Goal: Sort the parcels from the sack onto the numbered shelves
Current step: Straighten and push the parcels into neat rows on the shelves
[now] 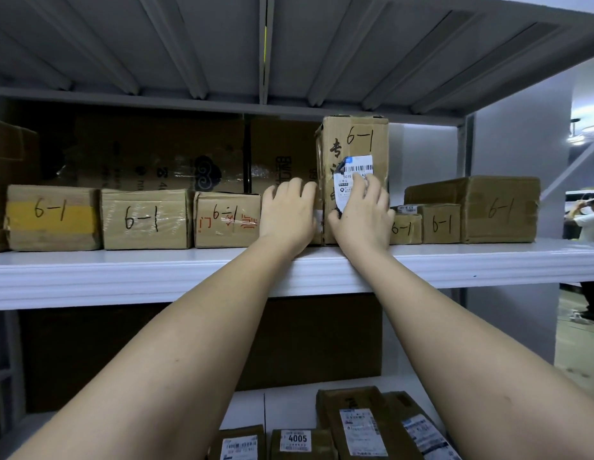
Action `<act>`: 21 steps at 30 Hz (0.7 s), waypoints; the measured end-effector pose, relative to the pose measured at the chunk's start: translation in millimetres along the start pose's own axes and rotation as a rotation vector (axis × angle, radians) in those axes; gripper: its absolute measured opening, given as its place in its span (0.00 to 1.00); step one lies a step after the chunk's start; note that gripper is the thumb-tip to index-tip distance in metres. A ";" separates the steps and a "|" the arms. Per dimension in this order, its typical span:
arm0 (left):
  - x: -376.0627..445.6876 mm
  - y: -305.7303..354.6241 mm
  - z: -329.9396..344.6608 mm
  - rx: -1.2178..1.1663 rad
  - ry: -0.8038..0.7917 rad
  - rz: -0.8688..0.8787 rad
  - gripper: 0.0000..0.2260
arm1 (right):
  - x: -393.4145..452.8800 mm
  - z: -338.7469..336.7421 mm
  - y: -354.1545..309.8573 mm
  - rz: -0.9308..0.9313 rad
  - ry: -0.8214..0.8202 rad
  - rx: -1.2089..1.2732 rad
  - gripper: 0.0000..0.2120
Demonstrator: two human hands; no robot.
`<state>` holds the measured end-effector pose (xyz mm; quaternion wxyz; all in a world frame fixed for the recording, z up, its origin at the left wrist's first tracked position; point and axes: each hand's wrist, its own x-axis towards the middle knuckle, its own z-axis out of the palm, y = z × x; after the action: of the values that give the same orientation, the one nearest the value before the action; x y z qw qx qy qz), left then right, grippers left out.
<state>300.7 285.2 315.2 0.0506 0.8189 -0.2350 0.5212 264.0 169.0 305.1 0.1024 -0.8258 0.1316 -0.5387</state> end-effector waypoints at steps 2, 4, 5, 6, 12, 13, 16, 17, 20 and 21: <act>-2.1 0.2 -6.9 -0.017 0.077 -0.034 0.18 | -5.1 -4.7 -0.3 -0.075 0.119 0.071 0.24; -8.7 1.5 -16.0 -0.071 0.111 -0.081 0.17 | -14.8 -8.2 -2.2 -0.162 0.209 0.165 0.18; -14.8 1.4 -21.0 -0.105 0.130 -0.100 0.17 | -23.0 -9.5 -4.6 -0.191 0.235 0.219 0.16; -20.4 1.6 -28.6 -0.136 0.154 -0.113 0.17 | -31.7 -10.4 -7.3 -0.211 0.254 0.269 0.15; -82.3 -18.8 -53.0 -0.166 0.340 -0.023 0.15 | -100.8 -10.9 -31.7 -0.303 0.294 0.447 0.15; -97.9 -28.2 -54.2 -0.155 0.370 0.014 0.15 | -115.3 -10.2 -37.9 -0.311 0.289 0.461 0.15; -144.0 -58.5 -56.4 -0.158 0.386 0.125 0.16 | -153.7 -5.9 -55.2 -0.316 0.280 0.492 0.15; -160.3 -68.8 -56.7 -0.158 0.371 0.150 0.16 | -166.2 -3.4 -60.3 -0.311 0.267 0.490 0.15; -214.1 -107.3 -63.0 -0.137 0.256 0.173 0.19 | -209.2 4.8 -83.7 -0.296 0.181 0.472 0.15; -231.0 -120.0 -65.2 -0.126 0.217 0.167 0.20 | -222.8 6.6 -91.3 -0.290 0.149 0.468 0.15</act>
<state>219.1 489.4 161.4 0.0832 0.7306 -0.3278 0.5932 194.1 328.4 138.6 0.2022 -0.7480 -0.1089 -0.6227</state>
